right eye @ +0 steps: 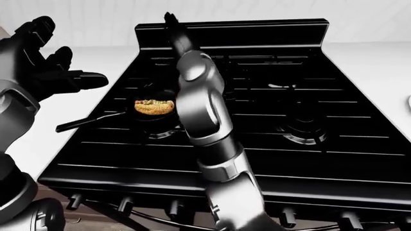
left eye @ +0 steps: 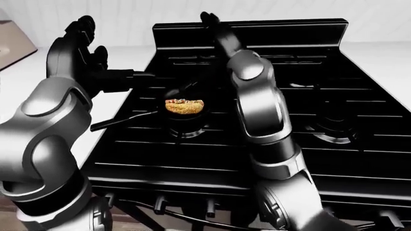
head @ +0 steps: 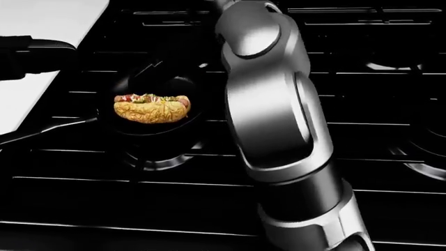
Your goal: Pick the hot dog from the plate and place it in the pan.
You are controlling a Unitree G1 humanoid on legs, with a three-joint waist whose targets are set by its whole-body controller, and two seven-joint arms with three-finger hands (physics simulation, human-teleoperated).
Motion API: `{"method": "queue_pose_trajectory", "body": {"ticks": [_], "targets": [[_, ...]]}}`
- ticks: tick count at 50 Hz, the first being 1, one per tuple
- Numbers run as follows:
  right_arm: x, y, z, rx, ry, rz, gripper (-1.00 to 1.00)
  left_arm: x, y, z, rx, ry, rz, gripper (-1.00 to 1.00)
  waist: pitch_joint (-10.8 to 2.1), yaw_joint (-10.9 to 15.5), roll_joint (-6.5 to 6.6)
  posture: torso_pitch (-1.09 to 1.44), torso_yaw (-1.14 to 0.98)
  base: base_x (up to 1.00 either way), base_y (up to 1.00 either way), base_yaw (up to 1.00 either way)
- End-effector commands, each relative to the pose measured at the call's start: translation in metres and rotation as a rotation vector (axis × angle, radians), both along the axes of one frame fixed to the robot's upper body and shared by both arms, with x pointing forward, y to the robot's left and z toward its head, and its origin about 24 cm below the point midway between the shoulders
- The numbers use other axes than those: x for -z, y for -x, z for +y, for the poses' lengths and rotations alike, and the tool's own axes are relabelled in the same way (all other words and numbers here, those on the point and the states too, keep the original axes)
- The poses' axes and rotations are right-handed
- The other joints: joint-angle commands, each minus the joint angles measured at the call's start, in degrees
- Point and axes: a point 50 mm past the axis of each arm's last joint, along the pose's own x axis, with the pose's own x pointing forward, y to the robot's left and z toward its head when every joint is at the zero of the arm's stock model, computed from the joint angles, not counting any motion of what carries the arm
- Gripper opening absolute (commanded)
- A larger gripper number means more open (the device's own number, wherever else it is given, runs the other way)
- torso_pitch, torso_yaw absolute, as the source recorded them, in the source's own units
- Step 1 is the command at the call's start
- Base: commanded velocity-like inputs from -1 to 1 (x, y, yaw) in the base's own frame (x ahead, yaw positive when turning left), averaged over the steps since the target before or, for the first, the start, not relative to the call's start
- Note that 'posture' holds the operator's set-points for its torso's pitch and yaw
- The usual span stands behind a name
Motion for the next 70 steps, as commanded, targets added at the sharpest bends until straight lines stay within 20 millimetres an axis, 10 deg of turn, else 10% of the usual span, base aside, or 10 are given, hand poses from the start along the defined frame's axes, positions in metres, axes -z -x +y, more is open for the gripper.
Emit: {"method": "queue_pose_trajectory", "body": {"ticks": [1,20,35,70], "targets": [[-0.027,0.007,-0.003,0.006,-0.039,-0.079,1.00,-0.018,0.006,-0.001,-0.001,-0.009,-0.089,1.00,-1.65,-0.03,0.30,0.00,0.00,0.00,0.00,0.00],[-0.088,0.034,-0.065,0.138,-0.239,-0.097,1.00,-0.043,0.013,-0.023,0.106,0.012,-0.202,1.00,-0.92,0.70,-1.02,0.00,0.00,0.00,0.00,0.00],[-0.089,0.062,-0.098,0.206,-0.191,-0.144,1.00,-0.056,0.019,-0.023,0.097,0.006,-0.271,1.00,-0.57,0.97,-1.61,0.00,0.00,0.00,0.00,0.00],[-0.115,0.089,-0.086,0.166,0.003,-0.546,1.00,-0.090,0.051,-0.023,0.053,-0.014,-0.634,1.00,0.11,0.30,-1.16,0.00,0.00,0.00,0.00,0.00]]}}
